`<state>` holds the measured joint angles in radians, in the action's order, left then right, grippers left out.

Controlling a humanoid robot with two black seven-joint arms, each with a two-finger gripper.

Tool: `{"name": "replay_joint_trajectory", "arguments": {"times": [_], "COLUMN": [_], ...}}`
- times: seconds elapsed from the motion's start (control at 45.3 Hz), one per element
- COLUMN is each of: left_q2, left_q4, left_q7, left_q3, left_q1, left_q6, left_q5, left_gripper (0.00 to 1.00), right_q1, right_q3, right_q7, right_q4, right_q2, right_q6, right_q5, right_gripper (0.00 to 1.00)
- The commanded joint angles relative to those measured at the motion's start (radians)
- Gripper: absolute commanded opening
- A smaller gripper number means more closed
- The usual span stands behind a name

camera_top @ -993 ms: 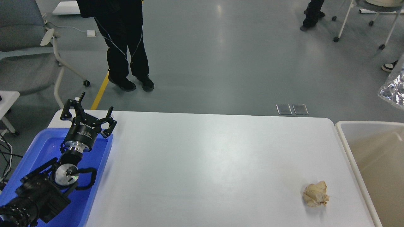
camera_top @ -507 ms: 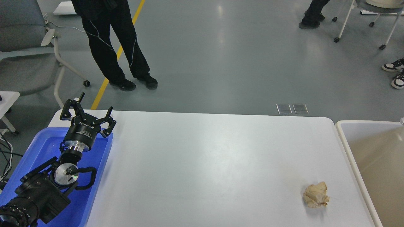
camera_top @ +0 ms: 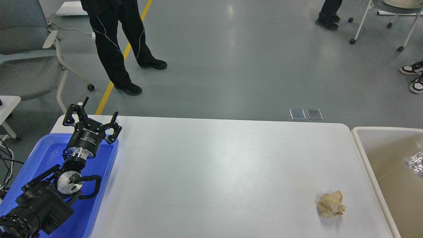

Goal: Tidy desktop

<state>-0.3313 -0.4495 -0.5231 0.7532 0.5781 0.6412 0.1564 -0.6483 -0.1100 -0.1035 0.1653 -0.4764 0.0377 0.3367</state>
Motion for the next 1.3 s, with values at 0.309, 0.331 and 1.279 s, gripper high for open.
{"name": "replay_joint_trajectory", "arguments": {"times": [0.309, 0.331, 1.279], "left_q2": [0.000, 0.000, 0.000], "left_q4": [0.000, 0.000, 0.000], "left_q7": [0.000, 0.000, 0.000], "left_q3": [0.000, 0.000, 0.000], "left_q1": [-0.001, 0.000, 0.000], "left_q6": [0.000, 0.000, 0.000], "left_q5": [0.000, 0.000, 0.000], "left_gripper": [1.00, 1.00, 1.00], "right_q1": [0.070, 0.070, -0.177], "right_q3": [0.021, 0.021, 0.220], "right_q7": [0.008, 0.008, -0.007], "right_q4": [-0.004, -0.004, -0.173], "right_q2": [0.067, 0.068, -0.110], "right_q6": [-0.042, -0.044, -0.093], "right_q5": [-0.031, -0.031, -0.035], "right_gripper": [0.00, 0.00, 0.99]}}
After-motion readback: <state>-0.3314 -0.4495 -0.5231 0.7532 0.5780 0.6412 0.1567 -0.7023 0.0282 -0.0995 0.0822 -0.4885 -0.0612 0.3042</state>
